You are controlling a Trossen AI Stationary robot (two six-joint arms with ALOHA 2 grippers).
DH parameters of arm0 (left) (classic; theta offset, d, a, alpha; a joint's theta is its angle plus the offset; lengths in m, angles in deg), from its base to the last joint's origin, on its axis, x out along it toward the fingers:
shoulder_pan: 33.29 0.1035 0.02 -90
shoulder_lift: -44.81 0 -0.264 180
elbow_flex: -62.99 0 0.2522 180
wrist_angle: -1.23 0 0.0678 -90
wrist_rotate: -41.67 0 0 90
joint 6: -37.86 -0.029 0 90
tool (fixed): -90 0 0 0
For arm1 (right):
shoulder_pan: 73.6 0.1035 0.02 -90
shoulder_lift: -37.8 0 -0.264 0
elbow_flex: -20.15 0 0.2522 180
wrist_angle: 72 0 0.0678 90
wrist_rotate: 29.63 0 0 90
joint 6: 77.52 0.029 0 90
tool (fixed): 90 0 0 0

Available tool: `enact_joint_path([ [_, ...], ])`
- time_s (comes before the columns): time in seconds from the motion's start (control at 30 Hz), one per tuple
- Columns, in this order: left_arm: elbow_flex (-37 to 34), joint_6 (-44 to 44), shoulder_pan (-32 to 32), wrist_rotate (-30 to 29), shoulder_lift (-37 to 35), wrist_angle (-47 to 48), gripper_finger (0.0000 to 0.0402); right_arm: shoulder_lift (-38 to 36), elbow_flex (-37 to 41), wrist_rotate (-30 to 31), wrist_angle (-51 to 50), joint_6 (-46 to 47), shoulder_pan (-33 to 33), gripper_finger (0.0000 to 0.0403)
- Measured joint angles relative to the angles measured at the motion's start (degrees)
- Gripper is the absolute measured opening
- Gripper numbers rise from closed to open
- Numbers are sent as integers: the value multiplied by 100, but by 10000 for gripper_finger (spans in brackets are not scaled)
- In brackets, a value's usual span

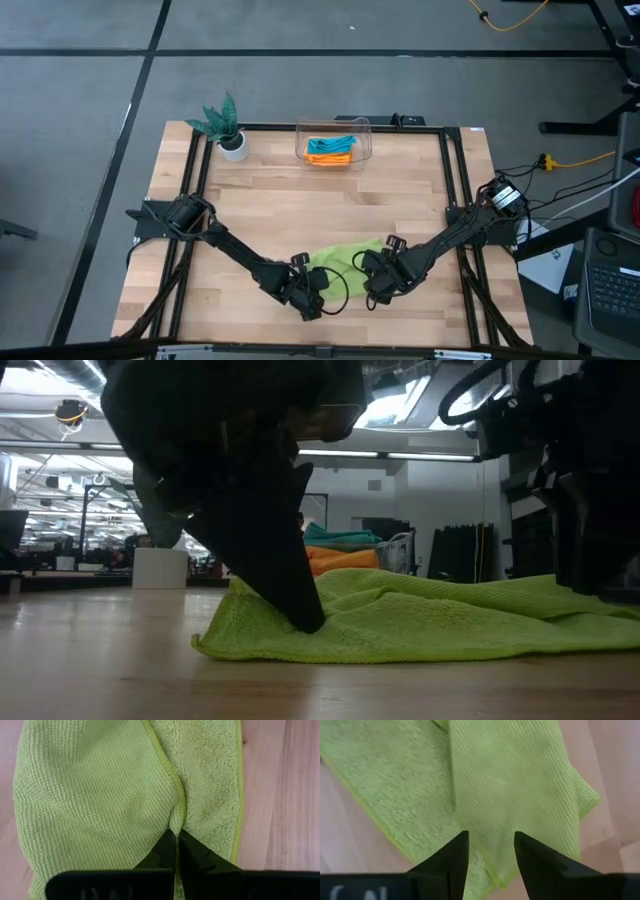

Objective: Fold microfiber towels
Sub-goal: Fold the green microfiber cloth

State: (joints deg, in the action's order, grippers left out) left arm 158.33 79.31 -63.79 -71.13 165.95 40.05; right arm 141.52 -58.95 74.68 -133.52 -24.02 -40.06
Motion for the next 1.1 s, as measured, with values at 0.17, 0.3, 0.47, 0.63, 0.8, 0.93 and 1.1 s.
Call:
enact_joint_path([
  [0.17, 2, -2, 0, -20, 0, -8, 1, 21, 0, 25, 264, 0, 0, 161],
  [0.3, 4, 4, 0, -22, 0, -22, 1, 248, -1, 201, 279, -5, -7, 161],
  [0.47, 9, 12, 0, -15, 0, -24, 1, 363, -1, 215, 285, 9, -37, 161],
  [0.63, 11, 2, 0, -13, 0, -24, 1, 365, -61, 212, 289, -125, -37, 153],
  [0.8, 132, -4, 0, -7, -2, 42, 6, 364, -59, 210, 258, -122, -37, 75],
  [0.93, 296, -5, 0, -5, -9, 239, 3, 365, -59, 212, 263, -119, -37, 11],
  [1.1, 666, -7, 0, -9, -13, 802, 6, 347, -59, 212, 212, -71, -37, 6],
])
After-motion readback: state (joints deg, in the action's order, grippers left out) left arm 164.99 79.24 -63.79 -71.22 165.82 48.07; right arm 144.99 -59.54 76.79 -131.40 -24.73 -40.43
